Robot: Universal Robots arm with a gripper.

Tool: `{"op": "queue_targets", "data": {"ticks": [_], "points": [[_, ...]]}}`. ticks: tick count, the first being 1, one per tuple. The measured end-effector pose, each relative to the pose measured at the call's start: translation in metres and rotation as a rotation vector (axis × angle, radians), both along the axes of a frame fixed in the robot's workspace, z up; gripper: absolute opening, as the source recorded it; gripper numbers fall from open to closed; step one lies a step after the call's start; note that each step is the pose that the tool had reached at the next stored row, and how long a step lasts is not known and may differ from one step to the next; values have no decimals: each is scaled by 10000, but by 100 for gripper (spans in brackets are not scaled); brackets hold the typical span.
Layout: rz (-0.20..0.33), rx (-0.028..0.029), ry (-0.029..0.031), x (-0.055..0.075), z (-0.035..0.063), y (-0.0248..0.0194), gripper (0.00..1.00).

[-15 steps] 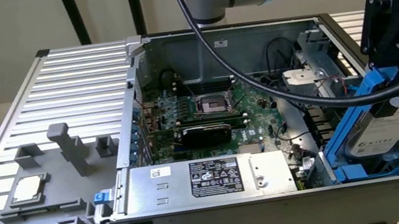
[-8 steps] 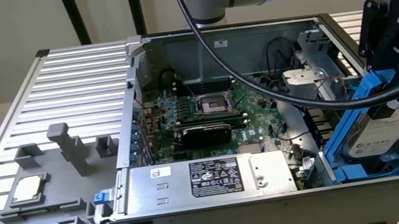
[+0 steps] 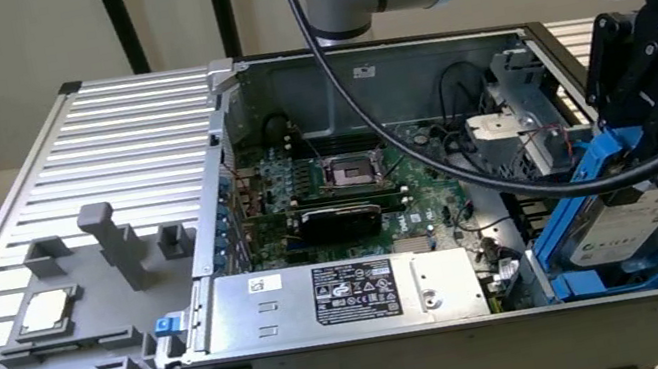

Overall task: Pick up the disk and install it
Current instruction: 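Insert the disk into the insertion slot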

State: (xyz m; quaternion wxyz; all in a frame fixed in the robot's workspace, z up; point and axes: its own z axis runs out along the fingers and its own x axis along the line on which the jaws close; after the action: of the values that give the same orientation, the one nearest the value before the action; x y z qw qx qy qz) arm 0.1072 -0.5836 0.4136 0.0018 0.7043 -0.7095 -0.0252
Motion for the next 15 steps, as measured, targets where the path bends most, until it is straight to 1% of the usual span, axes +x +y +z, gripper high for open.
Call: {"op": "queue_targets", "data": {"ticks": [9, 11, 12, 15], "points": [[1, -2, 83, 0, -90, 0, 33], [1, -2, 106, 0, -106, 0, 34], [2, 0, 119, 1, -114, 0, 41], [3, -2, 138, 5, -122, 0, 41]]}}
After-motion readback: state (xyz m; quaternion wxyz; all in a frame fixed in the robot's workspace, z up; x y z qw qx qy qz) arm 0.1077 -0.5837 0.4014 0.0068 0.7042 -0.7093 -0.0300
